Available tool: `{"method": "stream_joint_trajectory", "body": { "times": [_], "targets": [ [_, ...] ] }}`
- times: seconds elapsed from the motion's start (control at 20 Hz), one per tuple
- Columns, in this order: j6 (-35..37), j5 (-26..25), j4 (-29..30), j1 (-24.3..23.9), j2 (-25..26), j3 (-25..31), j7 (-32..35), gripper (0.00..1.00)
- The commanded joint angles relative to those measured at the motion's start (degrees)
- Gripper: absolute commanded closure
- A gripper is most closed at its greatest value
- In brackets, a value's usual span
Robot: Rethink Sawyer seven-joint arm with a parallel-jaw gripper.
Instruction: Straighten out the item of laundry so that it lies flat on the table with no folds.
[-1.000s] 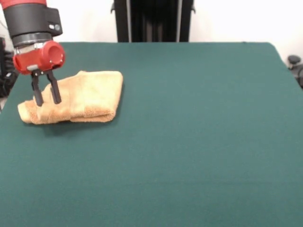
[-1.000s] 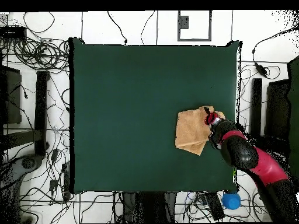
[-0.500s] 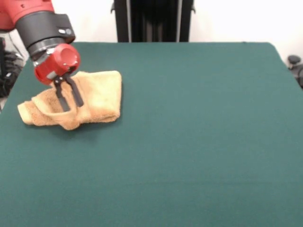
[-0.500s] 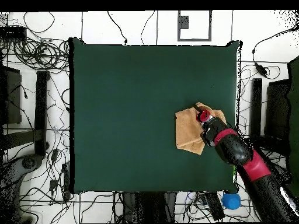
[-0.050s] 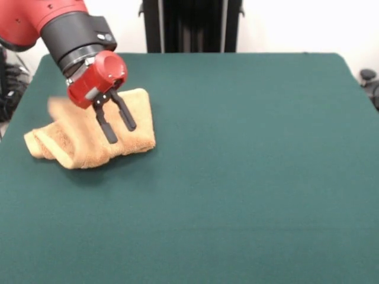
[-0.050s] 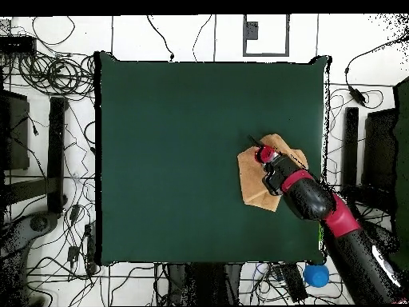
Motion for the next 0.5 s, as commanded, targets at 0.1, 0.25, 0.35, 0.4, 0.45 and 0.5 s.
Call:
{"method": "stream_joint_trajectory", "body": {
  "times": [0.1, 0.25, 0.35, 0.4, 0.45, 0.5],
  "targets": [
    [5.60, -4.04, -1.50, 5.35, -2.67, 1.18, -6.84, 0.00],
    [3.64, -4.34, -1.12, 6.24, -4.73, 0.37, -4.15, 0.00],
    [3.25, -4.49, -0.99, 6.81, -5.92, -0.34, -3.24, 0.00],
    [3.04, -4.55, -1.00, 7.22, -6.89, -0.74, -2.69, 0.00],
    [3.08, -4.49, -1.01, 7.48, -7.49, -1.00, -2.32, 0.00],
    [3.69, -4.40, -1.09, 8.35, -9.37, -1.87, -1.69, 0.00]
  ]
}}
